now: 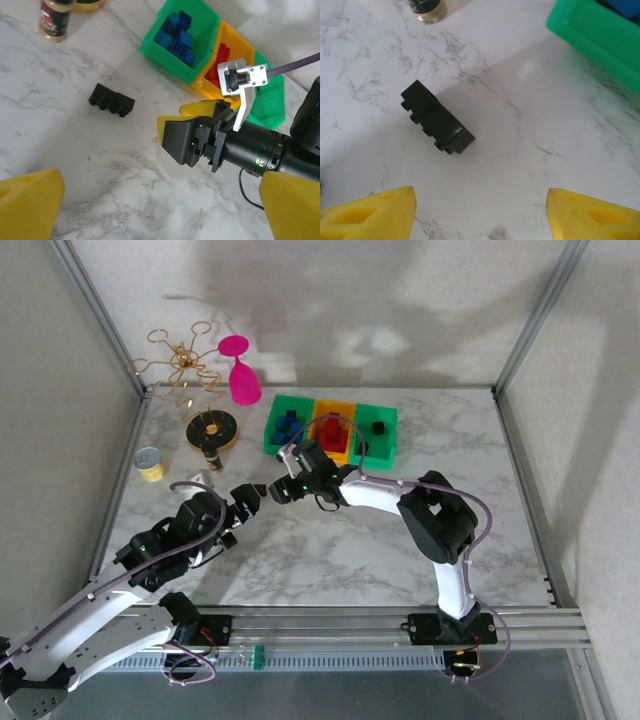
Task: Sort the legos into containers by color
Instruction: Pick up the lego from the center of the table.
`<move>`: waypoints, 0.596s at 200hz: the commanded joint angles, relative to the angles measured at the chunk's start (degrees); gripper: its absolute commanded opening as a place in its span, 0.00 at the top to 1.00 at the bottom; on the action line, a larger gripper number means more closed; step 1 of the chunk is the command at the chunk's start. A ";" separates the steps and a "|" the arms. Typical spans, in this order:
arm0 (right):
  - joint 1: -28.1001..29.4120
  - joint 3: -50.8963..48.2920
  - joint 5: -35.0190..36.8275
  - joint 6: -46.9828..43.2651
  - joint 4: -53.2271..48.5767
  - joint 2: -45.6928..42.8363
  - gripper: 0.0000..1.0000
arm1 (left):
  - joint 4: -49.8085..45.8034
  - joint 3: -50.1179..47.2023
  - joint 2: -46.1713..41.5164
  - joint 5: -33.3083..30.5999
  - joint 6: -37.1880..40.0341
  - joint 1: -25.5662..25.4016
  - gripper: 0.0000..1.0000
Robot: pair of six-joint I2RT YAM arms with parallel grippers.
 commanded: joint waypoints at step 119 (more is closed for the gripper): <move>2.27 17.96 -4.22 -12.04 -6.31 15.95 0.29 | -3.99 -2.00 0.82 -5.30 -2.21 0.82 0.00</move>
